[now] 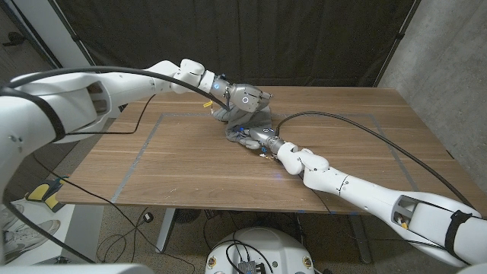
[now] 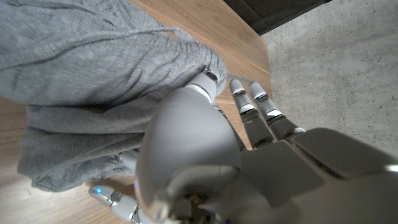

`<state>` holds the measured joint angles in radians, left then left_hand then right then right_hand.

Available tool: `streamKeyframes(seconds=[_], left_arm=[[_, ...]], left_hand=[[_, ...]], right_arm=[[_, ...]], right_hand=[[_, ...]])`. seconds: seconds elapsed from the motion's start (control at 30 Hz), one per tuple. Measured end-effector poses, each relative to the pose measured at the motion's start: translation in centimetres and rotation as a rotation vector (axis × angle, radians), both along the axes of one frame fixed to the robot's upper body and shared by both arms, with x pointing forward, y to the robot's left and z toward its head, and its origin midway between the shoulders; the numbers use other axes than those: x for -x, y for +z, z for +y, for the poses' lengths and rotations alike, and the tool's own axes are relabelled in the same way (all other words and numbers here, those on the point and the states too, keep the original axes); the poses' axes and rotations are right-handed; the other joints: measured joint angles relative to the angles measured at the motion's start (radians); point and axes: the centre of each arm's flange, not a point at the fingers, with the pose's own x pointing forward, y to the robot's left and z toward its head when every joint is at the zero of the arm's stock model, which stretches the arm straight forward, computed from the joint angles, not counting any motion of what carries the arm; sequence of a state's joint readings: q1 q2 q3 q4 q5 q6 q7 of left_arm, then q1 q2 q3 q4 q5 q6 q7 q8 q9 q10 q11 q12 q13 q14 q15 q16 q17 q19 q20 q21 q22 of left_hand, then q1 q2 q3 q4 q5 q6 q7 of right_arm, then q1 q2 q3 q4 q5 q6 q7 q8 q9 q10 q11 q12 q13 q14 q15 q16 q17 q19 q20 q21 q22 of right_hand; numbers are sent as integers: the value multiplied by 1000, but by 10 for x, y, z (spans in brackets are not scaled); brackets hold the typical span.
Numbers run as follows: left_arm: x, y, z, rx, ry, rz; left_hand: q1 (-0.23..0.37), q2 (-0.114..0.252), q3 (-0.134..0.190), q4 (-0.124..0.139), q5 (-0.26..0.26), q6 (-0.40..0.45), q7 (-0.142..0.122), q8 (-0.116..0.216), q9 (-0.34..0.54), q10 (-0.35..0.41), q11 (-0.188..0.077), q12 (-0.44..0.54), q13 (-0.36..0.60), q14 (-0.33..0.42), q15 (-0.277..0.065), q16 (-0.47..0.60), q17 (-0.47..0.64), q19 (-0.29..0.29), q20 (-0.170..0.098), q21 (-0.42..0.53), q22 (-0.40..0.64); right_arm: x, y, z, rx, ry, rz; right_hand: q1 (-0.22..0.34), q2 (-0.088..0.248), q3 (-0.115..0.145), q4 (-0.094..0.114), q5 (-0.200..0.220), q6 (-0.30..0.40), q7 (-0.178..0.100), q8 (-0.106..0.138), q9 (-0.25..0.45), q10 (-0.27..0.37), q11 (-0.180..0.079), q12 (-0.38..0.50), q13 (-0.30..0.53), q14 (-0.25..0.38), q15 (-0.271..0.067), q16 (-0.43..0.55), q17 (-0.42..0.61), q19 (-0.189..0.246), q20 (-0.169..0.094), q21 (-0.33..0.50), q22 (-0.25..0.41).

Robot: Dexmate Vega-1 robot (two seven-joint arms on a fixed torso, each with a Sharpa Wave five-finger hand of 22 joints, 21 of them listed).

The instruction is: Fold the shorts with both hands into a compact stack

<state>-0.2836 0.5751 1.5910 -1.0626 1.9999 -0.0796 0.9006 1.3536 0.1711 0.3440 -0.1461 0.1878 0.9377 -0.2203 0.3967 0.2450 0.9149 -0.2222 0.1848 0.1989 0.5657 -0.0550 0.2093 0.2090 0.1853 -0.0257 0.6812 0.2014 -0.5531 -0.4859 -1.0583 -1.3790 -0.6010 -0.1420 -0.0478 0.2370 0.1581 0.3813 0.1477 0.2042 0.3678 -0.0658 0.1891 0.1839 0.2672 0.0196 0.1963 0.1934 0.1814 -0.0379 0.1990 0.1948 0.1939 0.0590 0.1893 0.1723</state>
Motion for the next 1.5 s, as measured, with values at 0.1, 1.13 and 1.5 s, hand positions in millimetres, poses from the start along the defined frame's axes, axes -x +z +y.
streamKeyframes(seconds=[0.1, 1.13, 1.5], left_arm=[[-6, -7, -3, 12, 9, -12], [-5, -33, -29, 330, -38, -142], [0, -43, -13, 391, -22, -170]], left_hand=[[-40, -5, -38, 31, 4, -131, 1, -80, -33, -113, 4, -4, -4, -43, 4, -16, -8, -2, -1, 11, -3], [-583, -14, -165, 295, 131, -670, 2, -208, -54, -547, 22, 1, -6, -235, 14, -24, -20, -54, 25, 3, -11], [-583, -14, -158, 288, 138, -669, 2, -204, -54, -543, 18, 9, -6, -235, 14, -24, -23, -53, 25, 3, -11]], right_arm=[[2, 0, -1, 3, 1, 0], [30, 35, 8, 39, 48, -57], [52, 67, 5, 48, 45, -143]], right_hand=[[-2, -2, 0, 0, 0, 0, 0, 0, 0, 0, 0, 0, 0, 0, 0, 0, 0, 0, 0, 0, 0], [-8, 0, 12, -4, 0, 2, 2, 4, 4, -3, 4, 4, 2, 0, 0, 0, 1, 48, 28, 23, 12], [-8, 0, 16, -8, 0, 2, 2, 4, 2, -3, 4, 4, 2, 4, -3, 0, -3, 48, 24, 18, 4]])
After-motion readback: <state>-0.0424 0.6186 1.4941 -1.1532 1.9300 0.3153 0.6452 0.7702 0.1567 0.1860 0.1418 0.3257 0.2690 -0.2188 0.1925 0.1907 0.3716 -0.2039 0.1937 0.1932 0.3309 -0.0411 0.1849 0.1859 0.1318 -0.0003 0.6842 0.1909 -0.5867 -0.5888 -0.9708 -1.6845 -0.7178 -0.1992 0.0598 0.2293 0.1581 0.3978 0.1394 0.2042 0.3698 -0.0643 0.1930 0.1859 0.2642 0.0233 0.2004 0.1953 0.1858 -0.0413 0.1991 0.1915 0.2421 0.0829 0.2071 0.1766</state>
